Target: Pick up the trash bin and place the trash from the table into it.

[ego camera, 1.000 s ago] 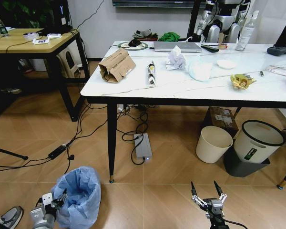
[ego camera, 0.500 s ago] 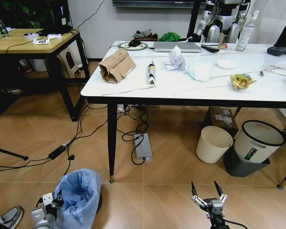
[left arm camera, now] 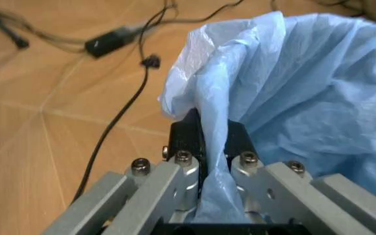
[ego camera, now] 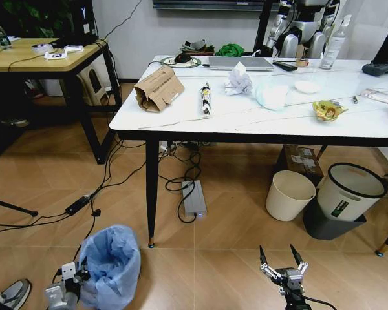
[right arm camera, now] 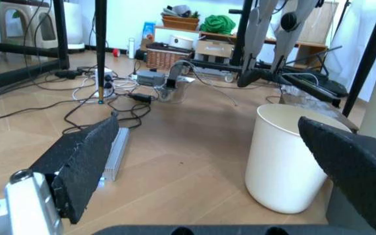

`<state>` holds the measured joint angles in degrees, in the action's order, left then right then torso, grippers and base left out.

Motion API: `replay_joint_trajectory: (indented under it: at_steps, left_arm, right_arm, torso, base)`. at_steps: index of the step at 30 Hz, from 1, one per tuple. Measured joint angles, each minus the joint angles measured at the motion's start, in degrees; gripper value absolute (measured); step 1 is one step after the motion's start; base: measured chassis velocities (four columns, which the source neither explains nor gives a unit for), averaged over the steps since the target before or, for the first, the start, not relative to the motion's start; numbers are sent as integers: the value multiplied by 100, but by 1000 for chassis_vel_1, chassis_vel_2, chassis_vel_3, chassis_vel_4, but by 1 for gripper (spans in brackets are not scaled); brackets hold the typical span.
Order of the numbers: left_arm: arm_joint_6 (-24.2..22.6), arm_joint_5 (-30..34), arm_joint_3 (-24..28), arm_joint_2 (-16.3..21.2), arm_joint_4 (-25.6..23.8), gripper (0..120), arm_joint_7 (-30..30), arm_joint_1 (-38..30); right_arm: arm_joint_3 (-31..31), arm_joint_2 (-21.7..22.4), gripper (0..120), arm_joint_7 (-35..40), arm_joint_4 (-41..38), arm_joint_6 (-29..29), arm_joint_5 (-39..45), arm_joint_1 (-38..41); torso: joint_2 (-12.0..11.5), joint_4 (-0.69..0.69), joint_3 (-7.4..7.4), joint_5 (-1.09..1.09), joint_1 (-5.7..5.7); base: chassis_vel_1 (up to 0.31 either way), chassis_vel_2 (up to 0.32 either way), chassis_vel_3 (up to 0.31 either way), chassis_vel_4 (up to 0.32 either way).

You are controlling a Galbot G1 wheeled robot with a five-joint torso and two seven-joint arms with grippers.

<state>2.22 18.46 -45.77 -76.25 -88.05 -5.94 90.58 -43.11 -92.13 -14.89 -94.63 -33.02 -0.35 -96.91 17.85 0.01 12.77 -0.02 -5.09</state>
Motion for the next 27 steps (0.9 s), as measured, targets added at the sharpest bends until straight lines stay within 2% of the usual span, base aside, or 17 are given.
replay_joint_trajectory:
  at_steps: [6, 9, 15, 27]
  left_arm:
    - [489, -200, 319, 1, -882, 1, -111, 711]
    - [537, -266, 532, -28, -1409, 1, -62, 1009]
    - [592, -485, 884, -55, -1947, 1, 26, 1266]
    - [714, -602, 1009, -90, -1925, 1, -70, 1323]
  right_arm:
    - [0, 0, 100, -1, 0, 4, -17, -4]
    - [2, 0, 100, -1, -7, 4, -34, -19]
    - [-6, 0, 100, 0, -52, 2, -43, -48]
    - [-50, 0, 100, 10, -82, -65, -42, -116]
  torso:
    - [0, 0, 0, 1, 0]
    - [0, -1, -1, 2, 0]
    - [0, -1, -1, 3, 0]
    - [4, -1, 1, 2, 0]
  base:
    - [0, 0, 0, 0]
    - [0, 0, 0, 0]
    - [0, 0, 0, 0]
    - [0, 0, 0, 0]
